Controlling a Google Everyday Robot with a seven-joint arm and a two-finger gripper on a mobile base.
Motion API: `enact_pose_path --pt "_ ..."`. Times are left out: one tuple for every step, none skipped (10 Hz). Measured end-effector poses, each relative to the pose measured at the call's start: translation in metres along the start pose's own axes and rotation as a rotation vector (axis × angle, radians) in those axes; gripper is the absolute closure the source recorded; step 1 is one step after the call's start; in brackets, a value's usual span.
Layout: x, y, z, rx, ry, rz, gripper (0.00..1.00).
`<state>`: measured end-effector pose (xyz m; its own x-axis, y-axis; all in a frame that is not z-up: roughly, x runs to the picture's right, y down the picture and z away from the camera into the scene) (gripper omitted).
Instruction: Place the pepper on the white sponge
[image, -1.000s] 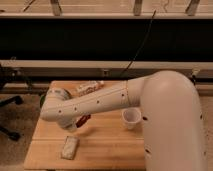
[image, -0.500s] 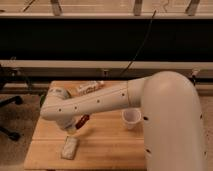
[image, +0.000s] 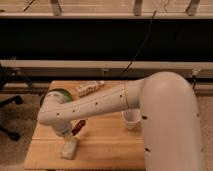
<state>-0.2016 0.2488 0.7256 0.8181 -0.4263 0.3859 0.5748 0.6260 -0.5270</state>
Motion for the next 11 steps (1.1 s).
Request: enact_pose_path --pt "-0.009 0.001 0.002 -0.004 -0.012 -0.02 1.0" --pt "-0.015 0.001 0.003 -0.007 -0.021 -0.035 1.0" --pt "-0.022 0.002 0.004 -0.009 -0.03 -0.051 1.0" --pt "-0.027 0.002 0.006 -0.016 -0.039 -0.064 1.0" --pt "-0.033 0.004 0.009 -0.027 -0.049 -0.073 0.97" --pt "-0.035 0.004 0.011 -0.035 -0.056 -0.075 0.92" --pt "-0.035 0.007 0.016 -0.049 -0.063 -0.07 0.82" --pt "-0.031 0.011 0.023 -0.066 -0.073 -0.056 0.69" --pt "-0.029 0.014 0.027 -0.073 -0.085 -0.042 0.59" --pt "-0.026 0.017 0.029 -0.075 -0.095 -0.03 0.49" --pt "-0.025 0.019 0.029 -0.074 -0.108 -0.018 0.39"
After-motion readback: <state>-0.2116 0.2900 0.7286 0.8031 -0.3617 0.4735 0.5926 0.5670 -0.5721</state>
